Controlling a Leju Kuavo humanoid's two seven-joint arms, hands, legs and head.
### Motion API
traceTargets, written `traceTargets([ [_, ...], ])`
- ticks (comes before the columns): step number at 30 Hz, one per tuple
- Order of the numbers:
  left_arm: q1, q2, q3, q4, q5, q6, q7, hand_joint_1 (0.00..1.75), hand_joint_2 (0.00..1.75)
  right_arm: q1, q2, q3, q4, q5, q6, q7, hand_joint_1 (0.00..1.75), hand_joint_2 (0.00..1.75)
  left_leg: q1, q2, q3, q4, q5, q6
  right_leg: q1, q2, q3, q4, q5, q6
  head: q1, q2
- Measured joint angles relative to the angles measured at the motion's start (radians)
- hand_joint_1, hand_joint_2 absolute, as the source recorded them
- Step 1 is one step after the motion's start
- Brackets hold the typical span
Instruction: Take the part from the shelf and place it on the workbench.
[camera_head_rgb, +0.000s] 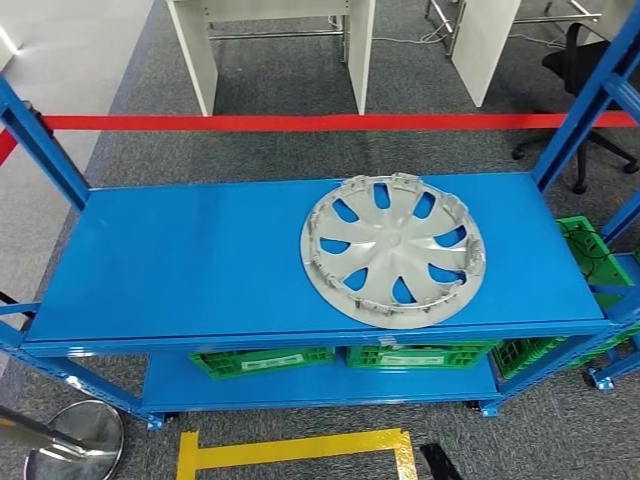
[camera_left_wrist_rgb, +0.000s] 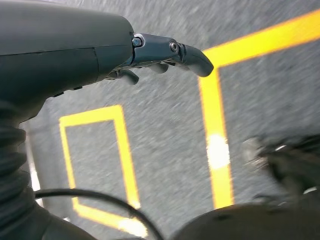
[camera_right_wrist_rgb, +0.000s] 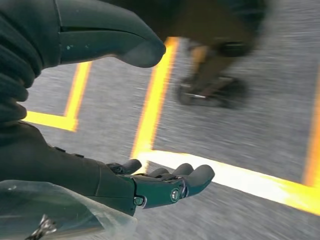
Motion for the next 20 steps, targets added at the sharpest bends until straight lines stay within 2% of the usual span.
traceTargets([
  [3, 0.018, 0.01, -0.022, -0.003, 0.043, -0.03, -0.001, 0.0, 0.0, 0.004, -0.008, 0.028, -0.021, -0.064, -0.004, -0.007, 0.0, 1.75, -0.001, -0.001, 0.003, -0.011, 0.0, 0.017, -0.001, -0.003, 0.001, -0.002, -0.004, 0.017, 0.003, 0.0],
  [5, 0.006, 0.016, -0.034, -0.023, 0.067, -0.048, -0.002, 0.0, 0.0, 0.029, -0.014, 0.042, -0.018, -0.1, -0.007, -0.01, 0.0, 1.75, 0.003, 0.0, 0.006, -0.021, 0.006, 0.031, -0.001, 0.003, -0.018, 0.045, -0.038, 0.024, 0.005, 0.0],
  [8, -0.038, 0.022, -0.045, -0.072, 0.09, -0.064, -0.004, 0.0, 1.31, 0.087, -0.017, 0.057, 0.013, -0.134, -0.01, -0.012, 0.0, 1.75, 0.003, 0.0, 0.007, -0.024, 0.005, 0.04, -0.002, 0.01, -0.112, 0.229, -0.129, 0.028, 0.009, 0.0],
  [9, -0.054, 0.023, -0.049, -0.091, 0.095, -0.067, -0.004, 0.0, 1.75, 0.108, -0.018, 0.061, 0.029, -0.141, -0.011, -0.013, 0.0, 1.75, 0.002, 0.0, 0.008, -0.023, 0.004, 0.04, -0.002, 0.01, -0.135, 0.266, -0.136, 0.029, 0.01, 0.0],
  [10, -0.07, 0.023, -0.051, -0.112, 0.099, -0.071, -0.004, 0.0, 1.75, 0.13, -0.02, 0.064, 0.046, -0.147, -0.012, -0.013, 0.0, 1.75, 0.001, 0.0, 0.009, -0.023, 0.002, 0.039, -0.002, 0.009, -0.138, 0.266, -0.121, 0.029, 0.01, 0.0],
  [11, -0.087, 0.024, -0.054, -0.134, 0.102, -0.073, -0.004, 0.0, 1.75, 0.15, -0.022, 0.068, 0.063, -0.151, -0.012, -0.013, 0.0, 1.75, 0.002, 0.0, 0.012, -0.022, 0.0, 0.037, -0.002, 0.009, -0.122, 0.226, -0.089, 0.029, 0.01, 0.0],
  [12, -0.103, 0.024, -0.056, -0.156, 0.105, -0.075, -0.004, 0.0, 1.75, 0.169, -0.025, 0.07, 0.081, -0.156, -0.013, -0.014, 0.0, 1.75, 0.003, 0.0, 0.015, -0.019, -0.004, 0.035, -0.005, 0.009, -0.092, 0.159, -0.049, 0.031, 0.01, 0.0],
  [13, -0.116, 0.027, -0.058, -0.177, 0.108, -0.077, -0.004, 0.0, 1.75, 0.183, -0.027, 0.073, 0.097, -0.16, -0.014, -0.014, 0.0, 1.75, 0.001, -0.001, 0.013, -0.014, -0.01, 0.031, -0.007, 0.009, -0.056, 0.095, -0.019, 0.037, 0.011, 0.0],
  [14, -0.124, 0.029, -0.06, -0.191, 0.111, -0.079, -0.004, 0.0, 1.75, 0.193, -0.028, 0.076, 0.107, -0.165, -0.014, -0.015, 0.0, 1.75, -0.002, -0.001, 0.012, -0.008, -0.017, 0.029, -0.01, 0.011, -0.029, 0.047, 0.001, 0.035, 0.011, 0.0],
  [15, -0.127, 0.033, -0.061, -0.198, 0.116, -0.083, -0.005, 0.0, 1.75, 0.197, -0.028, 0.079, 0.108, -0.172, -0.014, -0.016, 0.0, 1.75, -0.006, -0.002, 0.011, -0.004, -0.022, 0.028, -0.012, 0.013, -0.014, 0.022, 0.008, 0.033, 0.012, 0.0],
  [17, -0.111, 0.038, -0.063, -0.188, 0.126, -0.089, -0.004, 0.0, 1.75, 0.185, -0.028, 0.084, 0.088, -0.186, -0.015, -0.02, 0.0, 1.75, -0.013, 0.004, 0.015, -0.002, -0.027, 0.032, -0.012, 0.024, -0.011, 0.016, 0.008, 0.02, 0.012, 0.0],
  [20, -0.074, 0.039, -0.066, -0.172, 0.132, -0.094, -0.002, 0.0, 1.75, 0.15, -0.028, 0.088, 0.062, -0.196, -0.015, -0.024, 0.0, 1.75, -0.012, 0.011, 0.021, -0.005, -0.026, 0.034, -0.009, 0.033, -0.012, 0.016, 0.005, 0.016, 0.012, 0.0],
])
